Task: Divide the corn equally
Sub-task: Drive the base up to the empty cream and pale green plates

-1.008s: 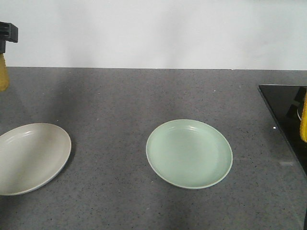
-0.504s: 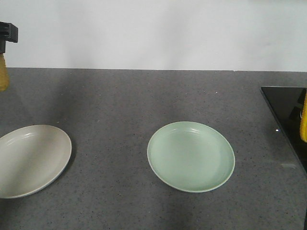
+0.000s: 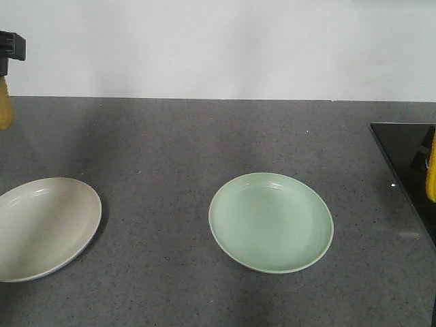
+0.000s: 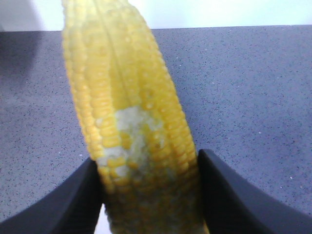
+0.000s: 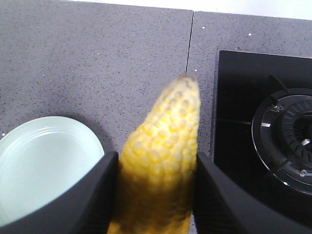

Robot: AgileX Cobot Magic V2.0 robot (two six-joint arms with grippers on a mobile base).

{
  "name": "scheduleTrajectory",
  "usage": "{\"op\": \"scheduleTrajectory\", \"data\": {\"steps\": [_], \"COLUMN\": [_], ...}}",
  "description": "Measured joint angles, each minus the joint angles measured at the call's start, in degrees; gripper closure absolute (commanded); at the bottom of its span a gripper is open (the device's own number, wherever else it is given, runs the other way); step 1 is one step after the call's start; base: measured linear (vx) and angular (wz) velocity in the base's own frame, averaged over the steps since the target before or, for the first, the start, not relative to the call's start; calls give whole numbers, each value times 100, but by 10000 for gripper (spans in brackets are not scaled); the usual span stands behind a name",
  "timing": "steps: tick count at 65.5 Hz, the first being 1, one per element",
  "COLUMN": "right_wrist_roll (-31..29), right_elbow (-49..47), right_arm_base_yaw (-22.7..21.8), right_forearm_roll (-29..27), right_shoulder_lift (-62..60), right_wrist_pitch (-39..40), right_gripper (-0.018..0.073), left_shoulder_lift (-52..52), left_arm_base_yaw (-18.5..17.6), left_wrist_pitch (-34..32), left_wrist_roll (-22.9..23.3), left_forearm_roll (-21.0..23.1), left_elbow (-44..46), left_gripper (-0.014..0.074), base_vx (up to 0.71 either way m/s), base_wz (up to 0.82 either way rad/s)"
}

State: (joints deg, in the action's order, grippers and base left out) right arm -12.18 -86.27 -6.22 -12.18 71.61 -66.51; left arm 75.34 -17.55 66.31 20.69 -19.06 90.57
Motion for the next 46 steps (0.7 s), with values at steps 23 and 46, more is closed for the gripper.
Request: {"op": "scheduleTrajectory", "data": {"steps": [23, 46], "right_wrist_roll": [0, 0], "right_elbow": [0, 0], "right_arm_base_yaw": [0, 0], "right_forearm_roll": [0, 0], "right_shoulder_lift": [0, 0], "right_wrist_pitch": [0, 0], "right_gripper": [479, 479], "left_shoulder_lift": [0, 0], "left_arm_base_yaw": [0, 0], "left_wrist_pitch": [0, 0], "left_wrist_roll": [0, 0], "left_forearm_roll": [0, 0], "left_elbow": [0, 0], "left_gripper": [503, 503], "base_vx": [0, 0], "base_wz": [0, 0]}}
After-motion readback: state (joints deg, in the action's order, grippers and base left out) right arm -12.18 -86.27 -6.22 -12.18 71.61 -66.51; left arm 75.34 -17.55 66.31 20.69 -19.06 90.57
